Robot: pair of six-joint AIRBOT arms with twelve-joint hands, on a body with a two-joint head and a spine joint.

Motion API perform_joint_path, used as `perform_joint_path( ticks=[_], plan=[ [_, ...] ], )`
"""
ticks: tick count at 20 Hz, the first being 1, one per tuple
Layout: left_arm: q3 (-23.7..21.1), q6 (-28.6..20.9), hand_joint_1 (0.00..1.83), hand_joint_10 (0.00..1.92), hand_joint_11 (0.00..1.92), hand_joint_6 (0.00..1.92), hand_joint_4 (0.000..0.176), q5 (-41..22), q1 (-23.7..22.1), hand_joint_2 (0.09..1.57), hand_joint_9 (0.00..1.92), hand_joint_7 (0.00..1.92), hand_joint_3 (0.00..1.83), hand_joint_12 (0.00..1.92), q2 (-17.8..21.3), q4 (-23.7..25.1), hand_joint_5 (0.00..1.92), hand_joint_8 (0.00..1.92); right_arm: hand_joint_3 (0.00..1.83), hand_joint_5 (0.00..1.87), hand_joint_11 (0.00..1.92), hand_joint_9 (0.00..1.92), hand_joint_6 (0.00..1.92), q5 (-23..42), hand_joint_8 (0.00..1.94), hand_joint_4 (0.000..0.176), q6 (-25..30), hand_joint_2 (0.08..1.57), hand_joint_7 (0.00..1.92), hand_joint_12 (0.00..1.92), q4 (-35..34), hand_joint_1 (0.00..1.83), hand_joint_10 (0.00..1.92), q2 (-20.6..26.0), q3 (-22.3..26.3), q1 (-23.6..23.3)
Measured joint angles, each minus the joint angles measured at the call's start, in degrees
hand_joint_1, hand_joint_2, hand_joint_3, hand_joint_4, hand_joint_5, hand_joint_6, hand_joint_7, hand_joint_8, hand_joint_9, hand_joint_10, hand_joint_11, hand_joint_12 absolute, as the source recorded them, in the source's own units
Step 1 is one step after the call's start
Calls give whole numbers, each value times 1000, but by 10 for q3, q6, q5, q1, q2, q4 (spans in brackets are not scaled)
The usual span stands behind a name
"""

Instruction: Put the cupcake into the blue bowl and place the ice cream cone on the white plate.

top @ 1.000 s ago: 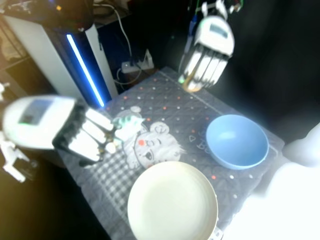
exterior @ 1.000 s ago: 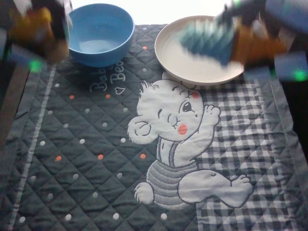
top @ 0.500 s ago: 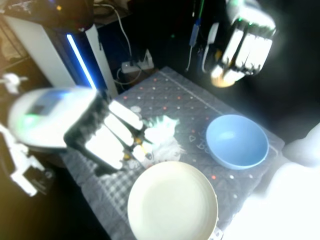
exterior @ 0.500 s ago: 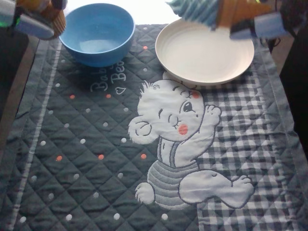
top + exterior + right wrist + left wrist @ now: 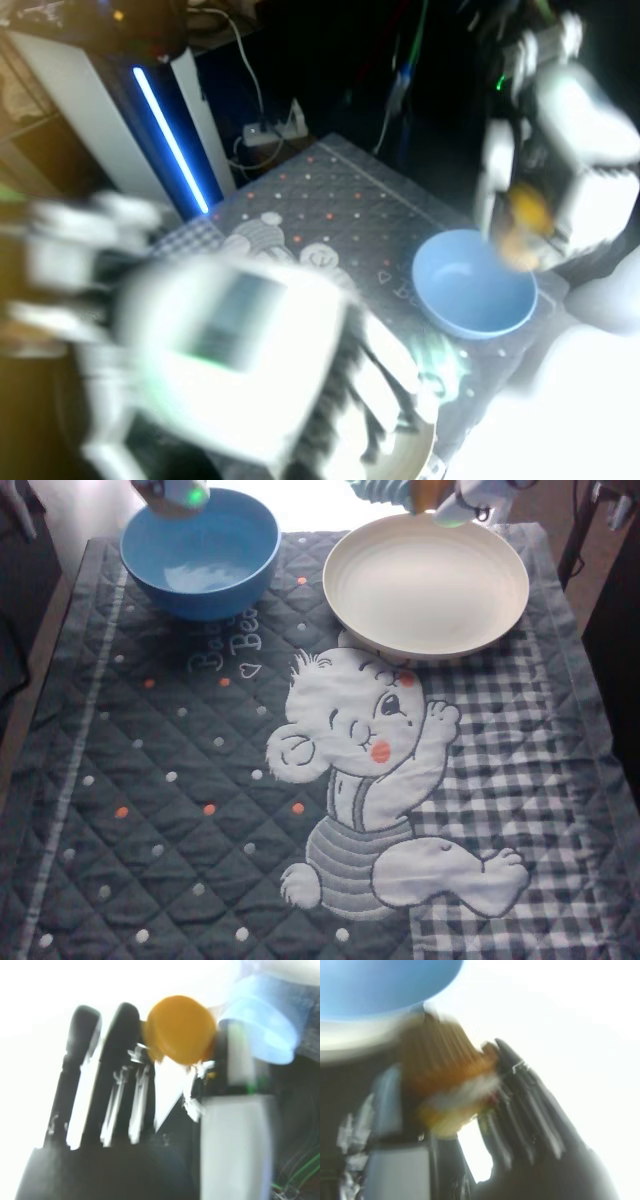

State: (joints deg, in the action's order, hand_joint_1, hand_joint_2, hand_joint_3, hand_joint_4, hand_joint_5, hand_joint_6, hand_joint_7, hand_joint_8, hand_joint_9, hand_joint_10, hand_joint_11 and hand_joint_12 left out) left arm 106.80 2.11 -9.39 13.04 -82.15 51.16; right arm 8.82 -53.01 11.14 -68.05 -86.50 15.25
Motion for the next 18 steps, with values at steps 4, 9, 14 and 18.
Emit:
perform_joint_path(
  ticks=[4,9,14,18],
  plan=[
    [30,-2,1395,911,968,881,0,24,-8,1054,1116,1108,0,854,-13,-9,988,697,0,1007,1166,1360,776,7,840,0,-3,1068,1177,1170,-3,1279,449,-4,-11,-1],
    [30,-34,1397,853,1043,899,0,5,2,1049,1158,1106,2,819,-17,-13,977,675,0,991,1174,1337,774,12,918,0,0,1080,1145,1257,-4,1279,610,5,17,-1],
    [16,-47,1481,661,1004,853,0,-26,19,1040,1196,1091,0,1202,-10,-10,974,653,0,988,1153,1344,818,33,820,0,0,1070,1185,1368,-5,1276,642,49,53,11],
    [-23,-49,1502,605,966,870,0,-69,24,1035,1202,1108,1,1325,9,3,1001,572,1,953,1128,1314,896,50,784,0,-2,1077,1190,1401,-4,1272,756,74,85,31]
  ],
)
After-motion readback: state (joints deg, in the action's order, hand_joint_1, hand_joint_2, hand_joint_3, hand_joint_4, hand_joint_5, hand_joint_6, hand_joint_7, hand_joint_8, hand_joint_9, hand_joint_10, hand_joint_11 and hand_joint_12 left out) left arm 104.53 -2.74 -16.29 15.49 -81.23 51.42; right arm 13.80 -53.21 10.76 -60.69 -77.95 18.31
